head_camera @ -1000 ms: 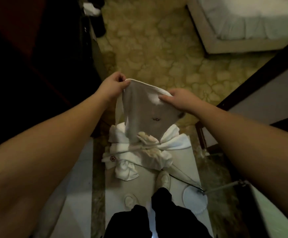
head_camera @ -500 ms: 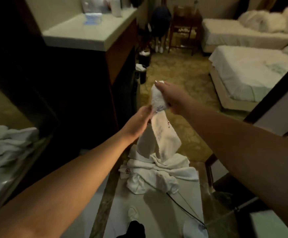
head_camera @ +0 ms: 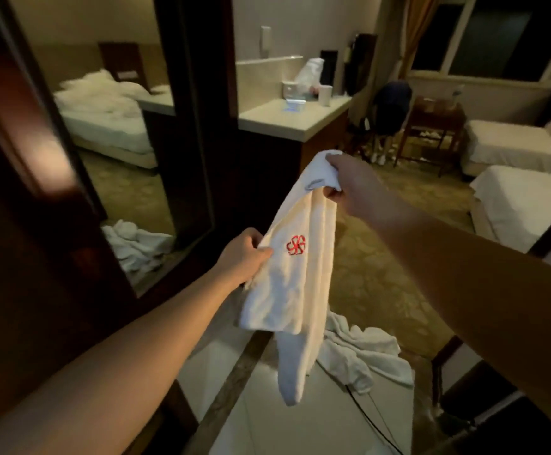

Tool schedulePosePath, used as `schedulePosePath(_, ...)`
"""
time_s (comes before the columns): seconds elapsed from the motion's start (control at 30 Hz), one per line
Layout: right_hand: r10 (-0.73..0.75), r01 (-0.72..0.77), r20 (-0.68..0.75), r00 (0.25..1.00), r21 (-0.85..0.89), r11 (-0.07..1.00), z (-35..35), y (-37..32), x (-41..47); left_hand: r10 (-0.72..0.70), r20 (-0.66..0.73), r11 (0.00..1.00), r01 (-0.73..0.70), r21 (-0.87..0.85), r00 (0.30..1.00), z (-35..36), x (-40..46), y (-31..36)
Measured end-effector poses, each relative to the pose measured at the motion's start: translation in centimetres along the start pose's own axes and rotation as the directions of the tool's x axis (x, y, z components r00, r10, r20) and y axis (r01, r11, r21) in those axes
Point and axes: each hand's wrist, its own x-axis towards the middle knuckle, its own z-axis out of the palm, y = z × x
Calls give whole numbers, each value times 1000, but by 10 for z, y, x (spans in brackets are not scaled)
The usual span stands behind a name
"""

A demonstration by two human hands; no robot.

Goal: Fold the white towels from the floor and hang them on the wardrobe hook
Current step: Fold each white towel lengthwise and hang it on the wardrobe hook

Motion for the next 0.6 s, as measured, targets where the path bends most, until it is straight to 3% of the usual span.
schedulePosePath(0.17,-168,171,32,985,-134,976,57,-18,-80,39,-112,998,-32,63,993,-86,-65,-14)
schedulePosePath(0.3,-72,71,14,997,75,995,106,-13,-138,58,-129,985,-36,169,990,-141,-128,-44)
schedulePosePath(0.37,-108,109,38,993,-15,994,135,-3,-173,24,-121,976,2,216,992,-166,-164,-70)
schedulePosePath(0.5,56,-42,-107,993,128,991,182,2,-244,-34,-159,935,88,342,987,-224,-238,-127)
schedulePosePath(0.6,25,-20,-52,998,95,995,209,11,-286,-27,-237,914,120,387,971,-265,-285,-155)
